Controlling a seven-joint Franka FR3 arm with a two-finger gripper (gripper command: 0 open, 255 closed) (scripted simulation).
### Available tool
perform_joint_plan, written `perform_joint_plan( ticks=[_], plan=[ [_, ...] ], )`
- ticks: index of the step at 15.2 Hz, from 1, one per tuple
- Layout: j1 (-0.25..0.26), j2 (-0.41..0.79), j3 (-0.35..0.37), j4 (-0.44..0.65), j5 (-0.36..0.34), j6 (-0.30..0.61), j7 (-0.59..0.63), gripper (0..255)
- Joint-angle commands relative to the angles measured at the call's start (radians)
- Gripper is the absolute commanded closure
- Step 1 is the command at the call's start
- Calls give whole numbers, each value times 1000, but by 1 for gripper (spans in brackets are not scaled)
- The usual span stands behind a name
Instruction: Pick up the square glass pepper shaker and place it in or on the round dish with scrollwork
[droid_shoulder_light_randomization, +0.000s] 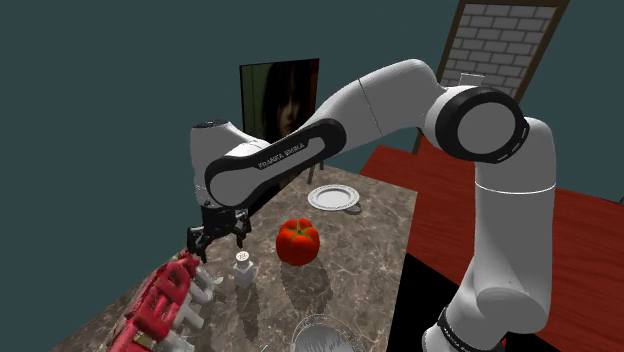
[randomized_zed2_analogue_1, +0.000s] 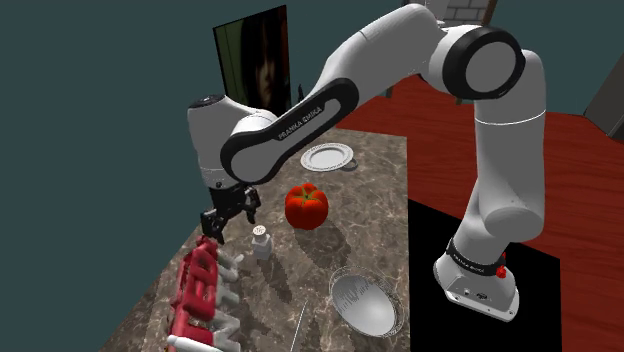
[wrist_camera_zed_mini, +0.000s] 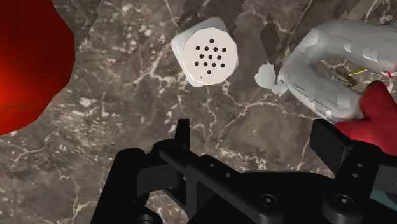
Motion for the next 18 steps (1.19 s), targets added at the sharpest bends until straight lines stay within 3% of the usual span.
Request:
perform_joint_plan(
  ticks=[1, 7, 8, 18],
  plan=[
    [2, 13, -4, -27, -2, -114, -1, 0],
    [4, 12, -6, -27, -1, -114, -1, 0],
    [4, 12, -6, -27, -1, -114, -2, 255],
    [3, 5, -4, -22, 2, -125, -3, 255]
  ],
)
